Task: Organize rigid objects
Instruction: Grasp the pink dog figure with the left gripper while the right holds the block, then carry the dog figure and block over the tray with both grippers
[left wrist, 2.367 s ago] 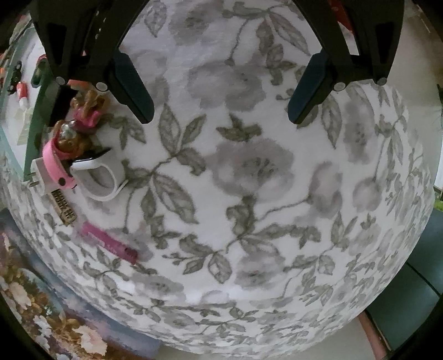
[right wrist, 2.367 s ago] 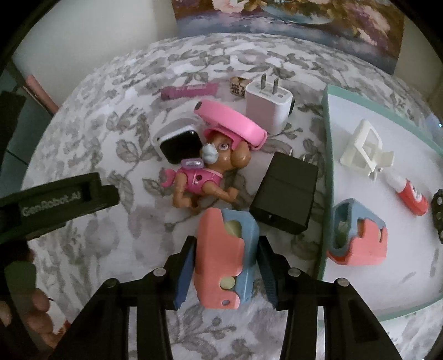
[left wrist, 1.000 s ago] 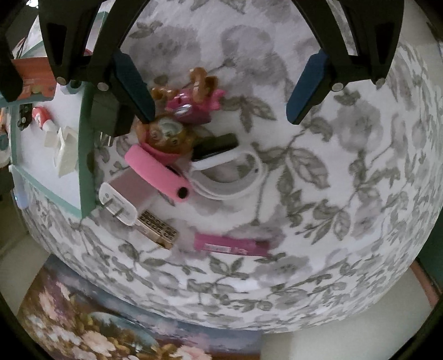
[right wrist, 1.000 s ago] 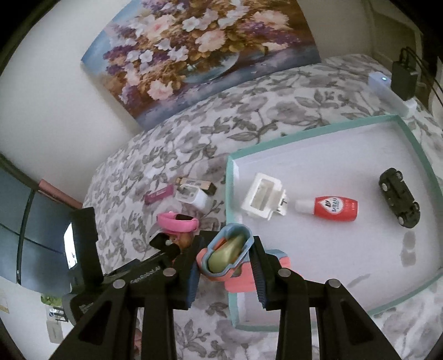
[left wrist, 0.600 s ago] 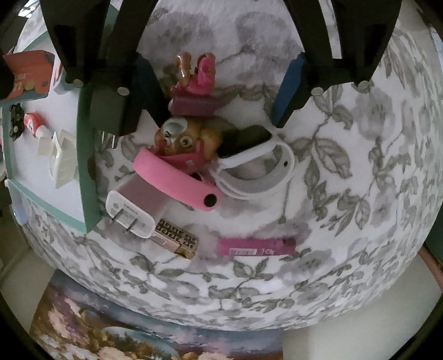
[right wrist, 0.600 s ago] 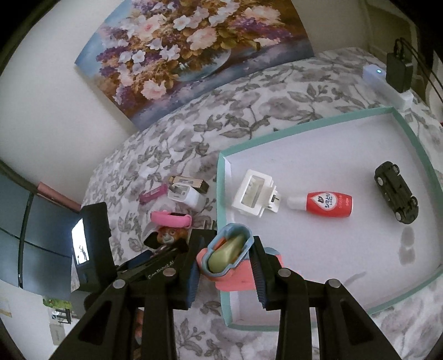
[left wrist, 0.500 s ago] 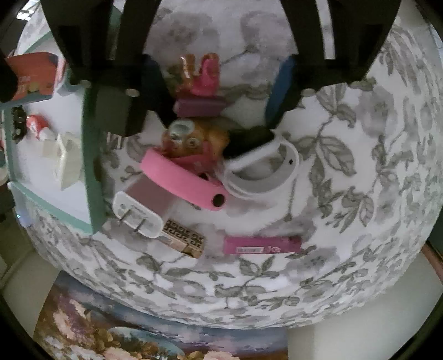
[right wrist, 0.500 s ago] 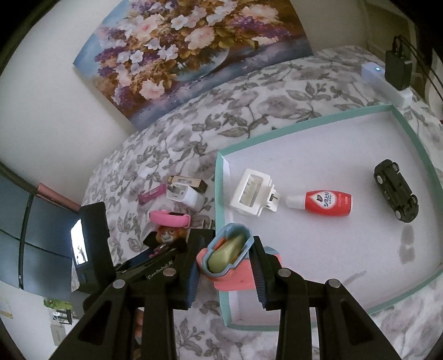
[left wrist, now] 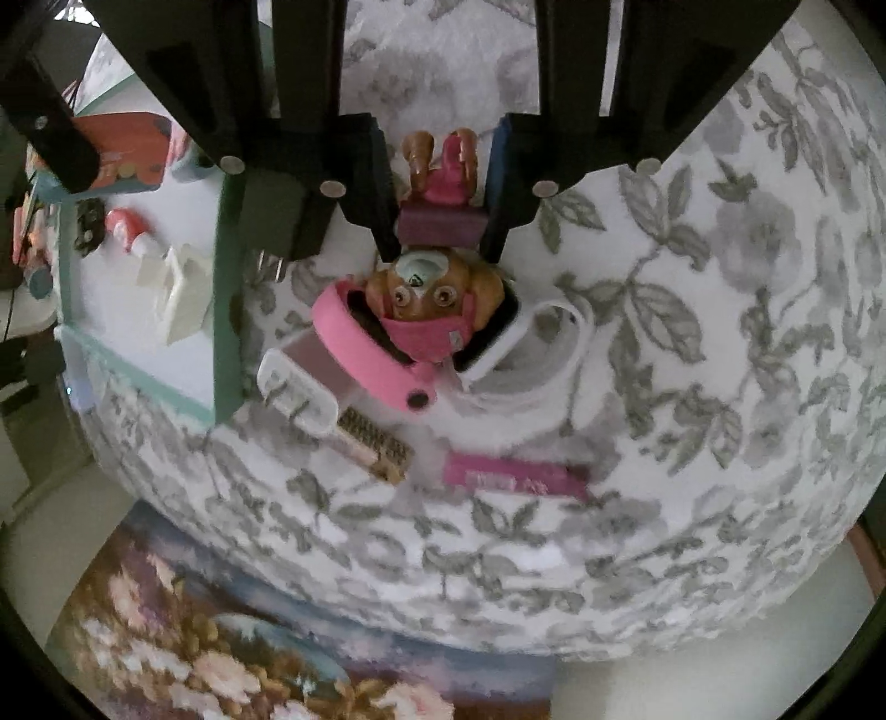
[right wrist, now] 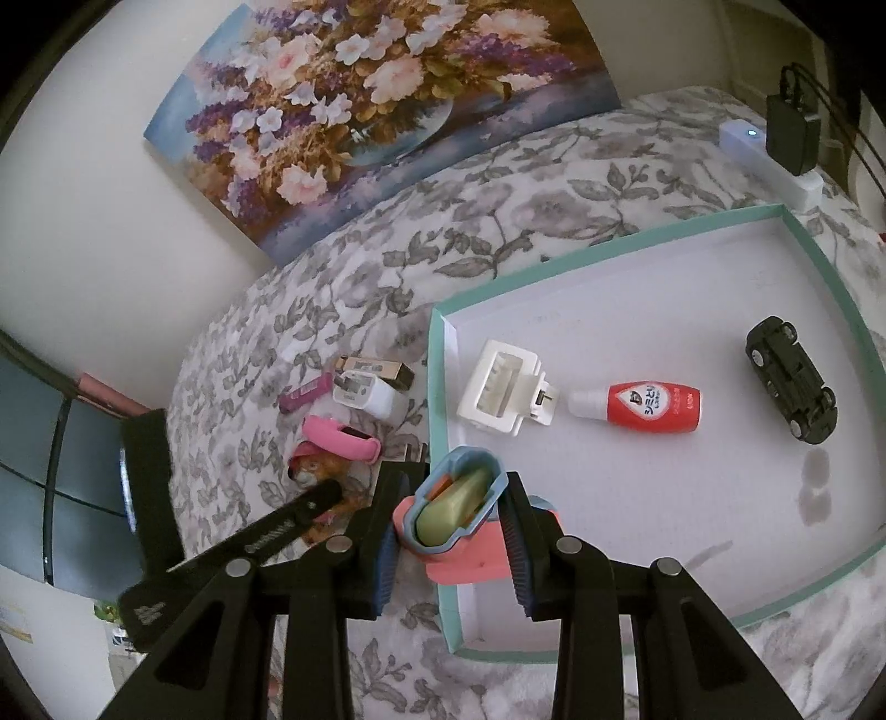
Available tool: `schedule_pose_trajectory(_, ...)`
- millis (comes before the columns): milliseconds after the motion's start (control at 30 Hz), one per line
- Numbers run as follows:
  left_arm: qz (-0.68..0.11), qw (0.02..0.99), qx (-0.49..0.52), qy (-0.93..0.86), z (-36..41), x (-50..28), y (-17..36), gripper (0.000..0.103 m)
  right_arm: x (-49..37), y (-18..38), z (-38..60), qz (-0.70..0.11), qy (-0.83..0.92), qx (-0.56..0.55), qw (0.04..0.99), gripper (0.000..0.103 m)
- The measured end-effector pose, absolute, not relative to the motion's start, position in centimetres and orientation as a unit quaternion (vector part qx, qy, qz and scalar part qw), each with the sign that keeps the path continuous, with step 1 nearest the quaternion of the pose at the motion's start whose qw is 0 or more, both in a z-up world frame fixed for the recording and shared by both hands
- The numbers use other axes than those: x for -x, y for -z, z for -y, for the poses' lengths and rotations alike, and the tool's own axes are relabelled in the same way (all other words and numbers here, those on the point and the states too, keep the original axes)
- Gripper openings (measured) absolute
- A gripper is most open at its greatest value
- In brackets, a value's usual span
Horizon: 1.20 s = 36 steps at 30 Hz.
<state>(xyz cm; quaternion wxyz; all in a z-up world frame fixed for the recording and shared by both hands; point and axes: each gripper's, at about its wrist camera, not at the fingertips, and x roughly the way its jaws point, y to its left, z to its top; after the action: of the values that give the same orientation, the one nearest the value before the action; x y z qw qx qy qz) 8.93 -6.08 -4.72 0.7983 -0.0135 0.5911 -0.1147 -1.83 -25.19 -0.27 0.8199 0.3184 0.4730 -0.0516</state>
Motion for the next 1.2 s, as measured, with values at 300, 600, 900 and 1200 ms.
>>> schedule_pose_trajectory(300,-0.551,0.827,0.032,0.106,4.8,-8.8,1.4,0.030,2.2,-0.2,25.9,-0.461,0.055,-0.330,0.822,0.035)
schedule_pose_trajectory(600,-0.514,0.849,0.029,0.121,5.7,-8.0,-1.3,0.030,2.8,-0.7,27.0,-0.450,0.061,-0.339,0.824,0.036)
schedule_pose_trajectory(900,-0.488,0.858,0.006,0.163,9.3,-5.6,-3.0,0.030,4.1,-1.2,29.7,-0.431,0.096,-0.347,0.827,0.036)
schedule_pose_trajectory(1200,-0.484,0.844,-0.057,0.223,15.6,-2.3,-2.7,0.030,6.5,-0.7,33.8,-0.416,0.139,-0.376,0.817,0.036)
